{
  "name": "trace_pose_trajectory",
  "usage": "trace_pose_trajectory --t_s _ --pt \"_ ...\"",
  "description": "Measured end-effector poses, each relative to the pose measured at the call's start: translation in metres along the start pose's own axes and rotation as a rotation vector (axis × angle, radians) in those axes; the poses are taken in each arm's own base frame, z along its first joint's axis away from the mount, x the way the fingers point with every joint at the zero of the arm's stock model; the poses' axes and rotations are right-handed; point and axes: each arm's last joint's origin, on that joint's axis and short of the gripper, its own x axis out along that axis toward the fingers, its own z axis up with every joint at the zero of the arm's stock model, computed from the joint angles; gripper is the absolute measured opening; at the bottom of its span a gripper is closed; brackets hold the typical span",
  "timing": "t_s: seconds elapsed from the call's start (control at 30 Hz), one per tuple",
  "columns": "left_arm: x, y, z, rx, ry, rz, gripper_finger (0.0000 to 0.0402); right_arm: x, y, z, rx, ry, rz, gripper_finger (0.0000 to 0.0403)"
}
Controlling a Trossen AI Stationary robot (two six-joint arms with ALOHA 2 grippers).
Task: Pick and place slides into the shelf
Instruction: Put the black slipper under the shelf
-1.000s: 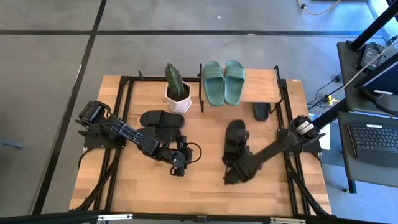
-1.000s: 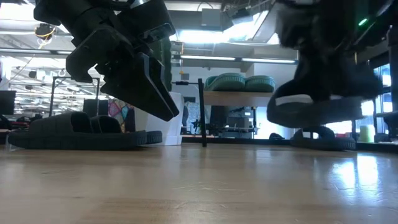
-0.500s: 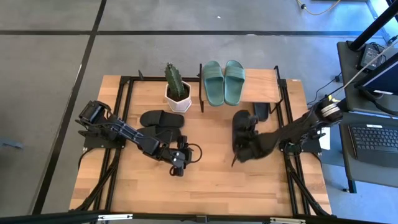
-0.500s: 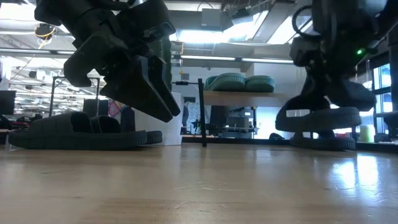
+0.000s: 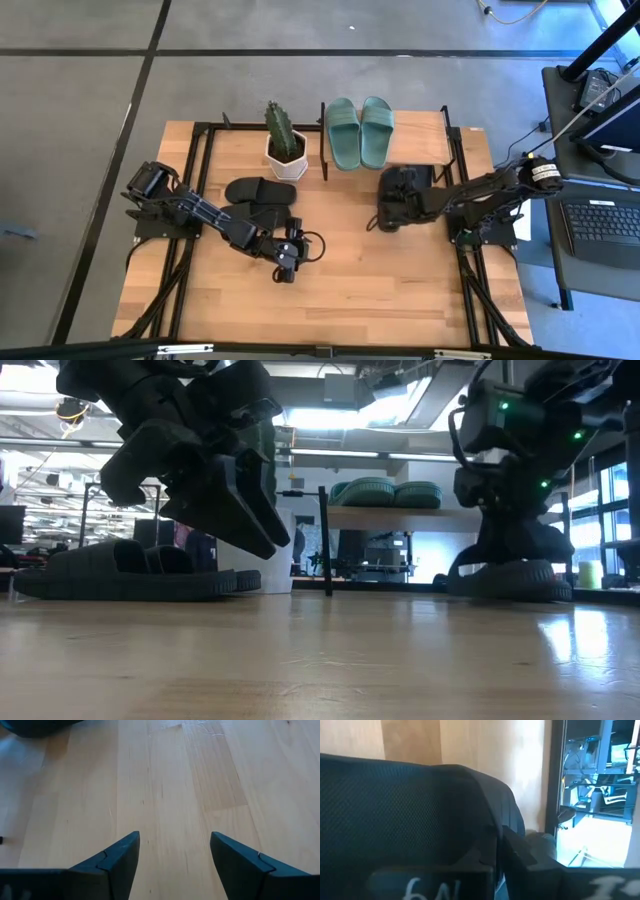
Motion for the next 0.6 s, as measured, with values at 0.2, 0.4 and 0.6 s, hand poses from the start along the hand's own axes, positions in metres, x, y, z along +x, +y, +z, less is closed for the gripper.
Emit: trace_pose_trajectory --t_s 0.2,0.4,0.6 --pt "0.0 0.0 0.0 0.009 0.003 0.0 0.0235 0.009 -0.008 0.0 -0.01 0.026 0.007 0.0013" --pt "0.002 0.005 0.0 0.05 0.007 0.015 0.0235 0.02 -0.018 0.0 -0.061 0.045 0.028 0.0013" --pt "0.004 0.012 0.0 0.03 0.013 0.03 0.0235 0.027 -0.026 -0.001 -0.085 0.065 0.038 0.0013"
